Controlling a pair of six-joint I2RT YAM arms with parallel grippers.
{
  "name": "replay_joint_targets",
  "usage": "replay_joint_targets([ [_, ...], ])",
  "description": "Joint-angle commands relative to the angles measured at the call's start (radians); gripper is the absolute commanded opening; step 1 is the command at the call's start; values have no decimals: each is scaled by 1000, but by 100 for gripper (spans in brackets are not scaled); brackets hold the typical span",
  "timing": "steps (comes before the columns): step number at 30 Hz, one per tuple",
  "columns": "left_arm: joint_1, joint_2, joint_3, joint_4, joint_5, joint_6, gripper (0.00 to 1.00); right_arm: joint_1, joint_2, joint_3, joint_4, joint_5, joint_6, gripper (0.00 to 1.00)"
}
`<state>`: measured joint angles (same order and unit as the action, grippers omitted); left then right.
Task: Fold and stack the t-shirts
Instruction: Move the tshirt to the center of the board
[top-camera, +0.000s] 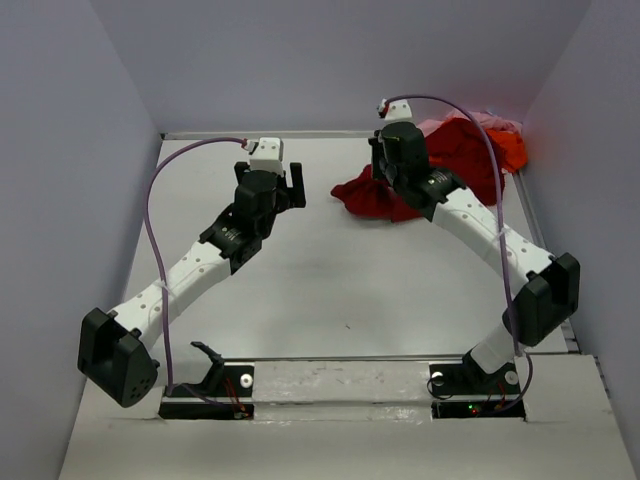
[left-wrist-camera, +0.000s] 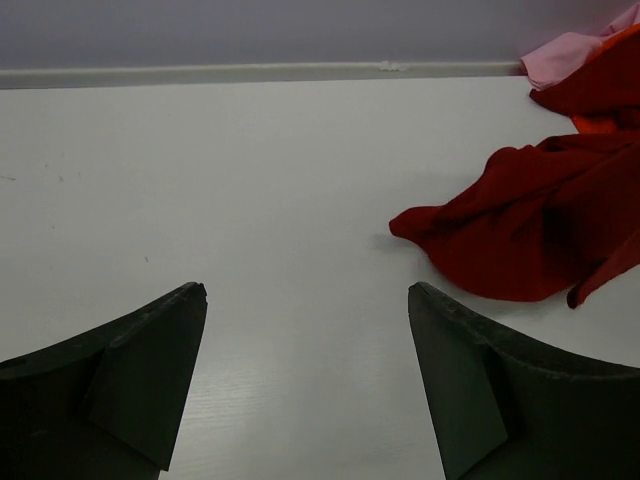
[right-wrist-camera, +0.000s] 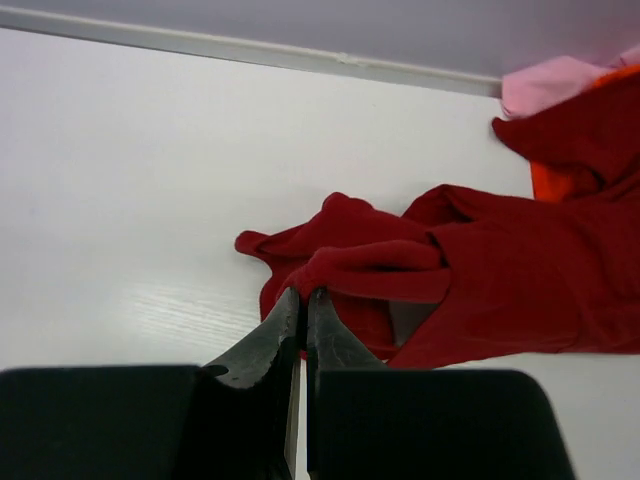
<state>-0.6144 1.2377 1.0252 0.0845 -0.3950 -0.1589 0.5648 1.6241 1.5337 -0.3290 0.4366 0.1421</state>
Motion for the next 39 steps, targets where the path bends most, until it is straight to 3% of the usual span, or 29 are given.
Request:
replay_joint_targets([
  [1,-2,-7,16,32,2,4,91,50,-110,-14,47,-131,-33,0],
  [10,-5,-17,6,44,-10,9,91,156,-251,120,41,-252,-41,0],
  [23,-5,-29,3,46,-47,15,91,188,-210,460,-41,-479,-22,0],
  [31,-5,-55,-7,55,-97,15,91,198,-184,597,-68,-519,-4,0],
  [34,-4,-67,-13,64,-116,15,91,198,-193,594,-70,-480,-24,0],
  [39,-5,-73,-16,64,-148,19,91,198,-220,487,-64,-163,-99,0],
])
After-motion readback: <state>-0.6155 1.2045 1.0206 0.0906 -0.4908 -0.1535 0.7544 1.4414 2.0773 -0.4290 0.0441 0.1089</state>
